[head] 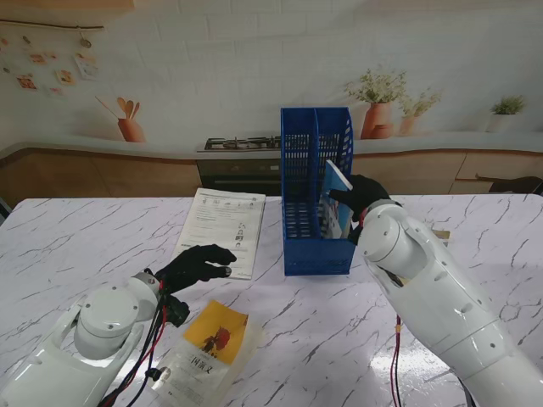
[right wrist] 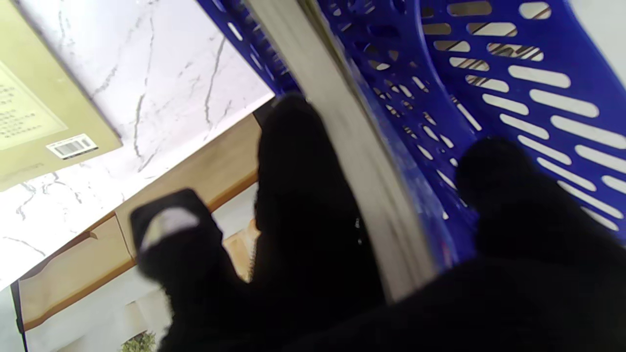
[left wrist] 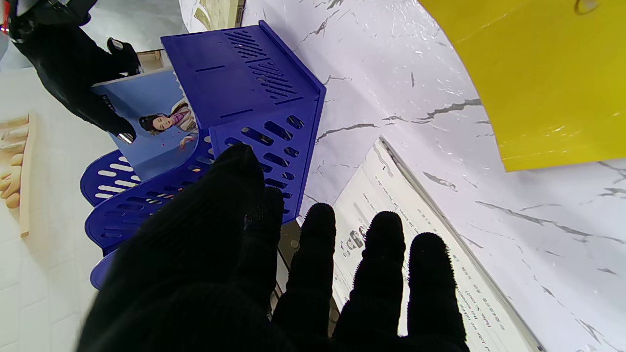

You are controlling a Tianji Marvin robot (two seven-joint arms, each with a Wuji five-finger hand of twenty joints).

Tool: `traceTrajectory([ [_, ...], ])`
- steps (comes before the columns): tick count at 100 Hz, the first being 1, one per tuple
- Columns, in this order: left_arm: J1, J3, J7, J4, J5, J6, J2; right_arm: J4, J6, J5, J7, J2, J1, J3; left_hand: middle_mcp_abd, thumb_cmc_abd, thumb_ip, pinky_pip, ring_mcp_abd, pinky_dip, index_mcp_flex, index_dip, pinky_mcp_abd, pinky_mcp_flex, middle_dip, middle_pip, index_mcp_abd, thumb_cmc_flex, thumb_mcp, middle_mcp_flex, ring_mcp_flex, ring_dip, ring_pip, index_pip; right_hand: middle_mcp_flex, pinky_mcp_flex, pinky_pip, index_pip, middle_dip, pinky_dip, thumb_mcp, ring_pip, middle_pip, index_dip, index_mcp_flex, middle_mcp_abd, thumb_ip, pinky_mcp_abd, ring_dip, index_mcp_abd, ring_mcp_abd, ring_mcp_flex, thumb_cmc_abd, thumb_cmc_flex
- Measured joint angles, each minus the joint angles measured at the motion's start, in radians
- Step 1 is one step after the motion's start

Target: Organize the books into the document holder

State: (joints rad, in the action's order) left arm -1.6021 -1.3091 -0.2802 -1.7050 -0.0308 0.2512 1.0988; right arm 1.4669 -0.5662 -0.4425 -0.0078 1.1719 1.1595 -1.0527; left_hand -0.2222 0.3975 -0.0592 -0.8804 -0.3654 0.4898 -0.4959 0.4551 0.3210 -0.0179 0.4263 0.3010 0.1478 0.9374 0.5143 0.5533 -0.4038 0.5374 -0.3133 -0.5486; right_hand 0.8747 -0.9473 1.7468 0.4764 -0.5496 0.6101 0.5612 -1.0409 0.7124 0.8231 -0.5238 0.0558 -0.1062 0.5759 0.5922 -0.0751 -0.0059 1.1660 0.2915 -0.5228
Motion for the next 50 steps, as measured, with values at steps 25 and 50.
traceTrajectory([
  [25,0.001,0.002,0.002,0.002,0.003,-0.003,0.000,0.065,0.004,-0.025,0.015,-0.011,0.045,-0.026,0.000,0.000,0.000,0.000,0.000,0.000,0.000,0.000,0.000,0.000,0.000,0.000,0.000,0.000,0.000,0.000,0.000,0.000,0.000,0.000,-0.160,0.417,-0.320,-0.125,0.100,0.053,-0.183,0.535,-0.200,-0.051,0.017,0.031,0.000,0.000,-0.134,-0.009,0.103,-0.300,-0.050,0.020],
  [50,0.004,0.005,0.004,0.007,0.007,-0.007,0.001,0.134,0.011,-0.052,0.015,-0.016,0.094,-0.067,0.000,0.000,0.000,0.000,0.000,0.000,0.000,0.000,0.000,-0.007,0.000,0.000,0.000,0.000,0.000,0.000,0.000,0.000,0.000,0.000,-0.295,0.719,-0.617,-0.175,0.188,0.000,-0.227,0.814,-0.333,-0.089,0.052,0.050,0.000,0.001,-0.250,-0.012,0.135,-0.518,-0.060,0.020],
])
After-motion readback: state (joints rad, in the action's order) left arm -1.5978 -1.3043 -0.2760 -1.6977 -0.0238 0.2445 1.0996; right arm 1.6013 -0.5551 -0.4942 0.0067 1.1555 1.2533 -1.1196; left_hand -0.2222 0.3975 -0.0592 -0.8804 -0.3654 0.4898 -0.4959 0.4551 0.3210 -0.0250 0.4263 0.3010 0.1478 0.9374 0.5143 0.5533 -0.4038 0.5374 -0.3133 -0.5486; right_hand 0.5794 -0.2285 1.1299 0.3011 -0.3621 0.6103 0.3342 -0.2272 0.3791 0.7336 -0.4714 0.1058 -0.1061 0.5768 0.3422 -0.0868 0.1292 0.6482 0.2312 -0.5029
